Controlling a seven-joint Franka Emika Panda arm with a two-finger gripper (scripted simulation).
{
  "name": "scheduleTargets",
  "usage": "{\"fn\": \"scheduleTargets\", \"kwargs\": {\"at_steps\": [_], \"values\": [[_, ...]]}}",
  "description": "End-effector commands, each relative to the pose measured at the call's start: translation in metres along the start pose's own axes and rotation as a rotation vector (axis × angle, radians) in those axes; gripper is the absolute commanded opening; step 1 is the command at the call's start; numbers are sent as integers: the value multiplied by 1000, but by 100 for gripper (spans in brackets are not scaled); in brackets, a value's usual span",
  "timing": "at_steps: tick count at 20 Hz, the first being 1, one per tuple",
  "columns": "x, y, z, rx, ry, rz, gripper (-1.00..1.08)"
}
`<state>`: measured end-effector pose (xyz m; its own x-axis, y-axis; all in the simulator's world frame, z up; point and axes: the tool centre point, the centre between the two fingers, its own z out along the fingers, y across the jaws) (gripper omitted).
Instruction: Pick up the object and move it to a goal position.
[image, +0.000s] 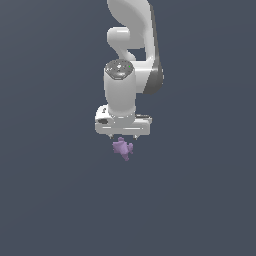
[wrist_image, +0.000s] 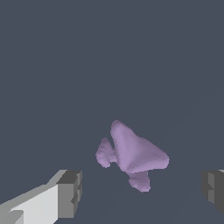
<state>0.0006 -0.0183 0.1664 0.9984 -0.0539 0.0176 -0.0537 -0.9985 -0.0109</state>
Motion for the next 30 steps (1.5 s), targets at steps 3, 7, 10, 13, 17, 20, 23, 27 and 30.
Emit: {"fn": "scheduleTargets", "kwargs": {"at_steps": [3,7,10,13,17,20,23,27,30], "values": [[0,-1,-1,2,1,-1,100],[0,-4,-5,15,12,-12,100],[0,-6,-7,22,18,-19,100],[0,-6,-7,22,17,-19,100],[0,-6,-7,22,17,-18,100],[0,-6,-6,21,17,-33,100],[-1,-5,-4,19,16,-59,100],[-2,-4,-1,16,14,-114,100],[-2,-4,3,13,12,-169,100]]}}
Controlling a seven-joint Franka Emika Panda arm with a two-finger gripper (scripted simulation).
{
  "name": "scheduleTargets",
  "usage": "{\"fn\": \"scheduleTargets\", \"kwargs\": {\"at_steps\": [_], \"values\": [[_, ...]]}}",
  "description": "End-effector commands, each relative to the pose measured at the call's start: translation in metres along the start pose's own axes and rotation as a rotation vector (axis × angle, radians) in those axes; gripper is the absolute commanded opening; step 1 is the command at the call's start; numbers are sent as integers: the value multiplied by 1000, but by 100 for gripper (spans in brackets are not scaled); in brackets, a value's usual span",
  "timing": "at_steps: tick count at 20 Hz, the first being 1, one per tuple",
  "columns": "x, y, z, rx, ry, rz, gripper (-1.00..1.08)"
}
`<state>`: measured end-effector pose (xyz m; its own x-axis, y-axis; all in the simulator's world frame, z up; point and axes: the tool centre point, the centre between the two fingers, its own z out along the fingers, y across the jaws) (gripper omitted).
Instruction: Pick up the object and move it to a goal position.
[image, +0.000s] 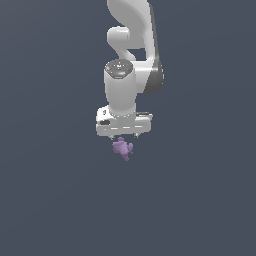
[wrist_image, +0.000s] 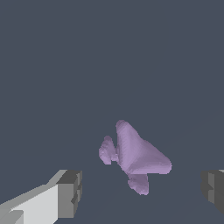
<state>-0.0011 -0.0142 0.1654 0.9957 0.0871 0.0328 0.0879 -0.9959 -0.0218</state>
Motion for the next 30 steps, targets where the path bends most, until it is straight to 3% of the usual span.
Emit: {"fn": "scheduleTargets", "kwargs": {"at_steps": [1,22,30], "values": [[-1,1,3,-2,-3,-48,100],[-11,7,37,-10,-31,-620,100],[-14,7,45,-8,-38,-770,100]]}}
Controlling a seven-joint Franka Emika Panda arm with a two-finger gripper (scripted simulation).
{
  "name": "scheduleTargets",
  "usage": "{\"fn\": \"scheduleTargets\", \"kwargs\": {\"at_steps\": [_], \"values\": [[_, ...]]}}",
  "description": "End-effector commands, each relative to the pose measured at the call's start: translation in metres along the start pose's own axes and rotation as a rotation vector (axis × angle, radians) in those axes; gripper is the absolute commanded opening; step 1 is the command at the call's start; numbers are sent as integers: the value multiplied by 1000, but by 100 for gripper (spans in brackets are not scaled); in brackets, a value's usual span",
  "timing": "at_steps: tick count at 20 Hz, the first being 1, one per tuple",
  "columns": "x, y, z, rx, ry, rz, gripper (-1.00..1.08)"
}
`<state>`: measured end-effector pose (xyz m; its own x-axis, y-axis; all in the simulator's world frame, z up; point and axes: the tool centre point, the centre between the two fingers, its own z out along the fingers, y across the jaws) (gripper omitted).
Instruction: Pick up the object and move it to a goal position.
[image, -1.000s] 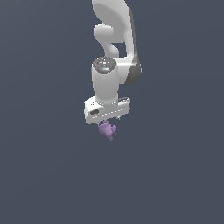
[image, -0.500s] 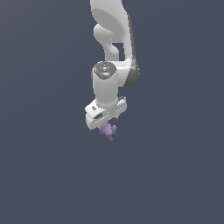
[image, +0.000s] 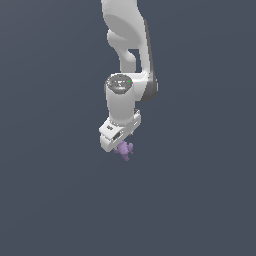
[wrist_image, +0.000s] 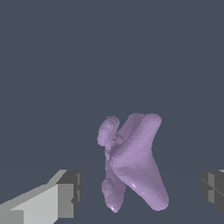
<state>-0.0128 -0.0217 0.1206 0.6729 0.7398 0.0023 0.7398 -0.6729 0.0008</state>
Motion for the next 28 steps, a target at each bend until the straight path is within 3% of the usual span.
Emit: {"fn": "scheduleTargets", "kwargs": {"at_steps": [1,13,27,28], "values": [[0,0,2,0,-1,-37,100],[-1,-1,8,1,-2,-79,100],[-1,-1,55,1,-2,-84,100],[-1,-1,55,1,-2,-84,-100]]}}
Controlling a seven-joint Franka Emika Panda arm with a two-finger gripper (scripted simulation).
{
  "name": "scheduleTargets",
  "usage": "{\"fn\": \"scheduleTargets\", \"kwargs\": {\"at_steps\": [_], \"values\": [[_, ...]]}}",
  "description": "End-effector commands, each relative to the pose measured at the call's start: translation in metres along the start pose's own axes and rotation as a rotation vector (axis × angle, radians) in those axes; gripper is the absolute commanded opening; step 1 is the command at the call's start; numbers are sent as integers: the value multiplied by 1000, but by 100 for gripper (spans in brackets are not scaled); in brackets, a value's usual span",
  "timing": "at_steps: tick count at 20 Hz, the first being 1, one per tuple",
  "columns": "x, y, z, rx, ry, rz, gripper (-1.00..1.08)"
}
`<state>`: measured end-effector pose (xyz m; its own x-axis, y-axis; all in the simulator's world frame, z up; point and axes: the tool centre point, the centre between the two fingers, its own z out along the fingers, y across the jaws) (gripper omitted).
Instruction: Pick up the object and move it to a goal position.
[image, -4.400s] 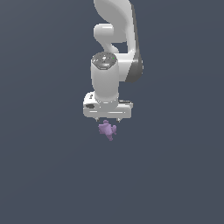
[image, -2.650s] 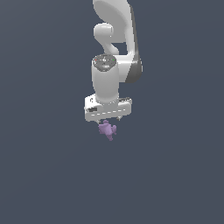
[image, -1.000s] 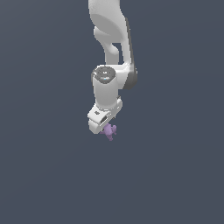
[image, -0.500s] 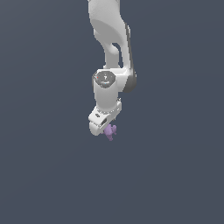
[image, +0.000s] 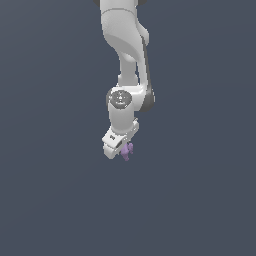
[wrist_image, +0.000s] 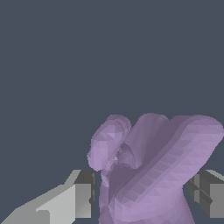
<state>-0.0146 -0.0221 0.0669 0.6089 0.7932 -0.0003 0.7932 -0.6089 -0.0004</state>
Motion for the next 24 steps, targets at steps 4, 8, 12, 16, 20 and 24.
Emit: {"fn": "scheduleTargets", "kwargs": {"at_steps": [4,8,12,16,20,24], "values": [[0,0,1,0,0,0,-100],[0,0,1,0,0,0,-100],[0,1,-1,-2,1,1,-100],[0,-3,-8,-2,1,1,-100],[-1,-9,-22,-2,0,0,-100],[-2,-18,-44,-2,0,0,-100]]}}
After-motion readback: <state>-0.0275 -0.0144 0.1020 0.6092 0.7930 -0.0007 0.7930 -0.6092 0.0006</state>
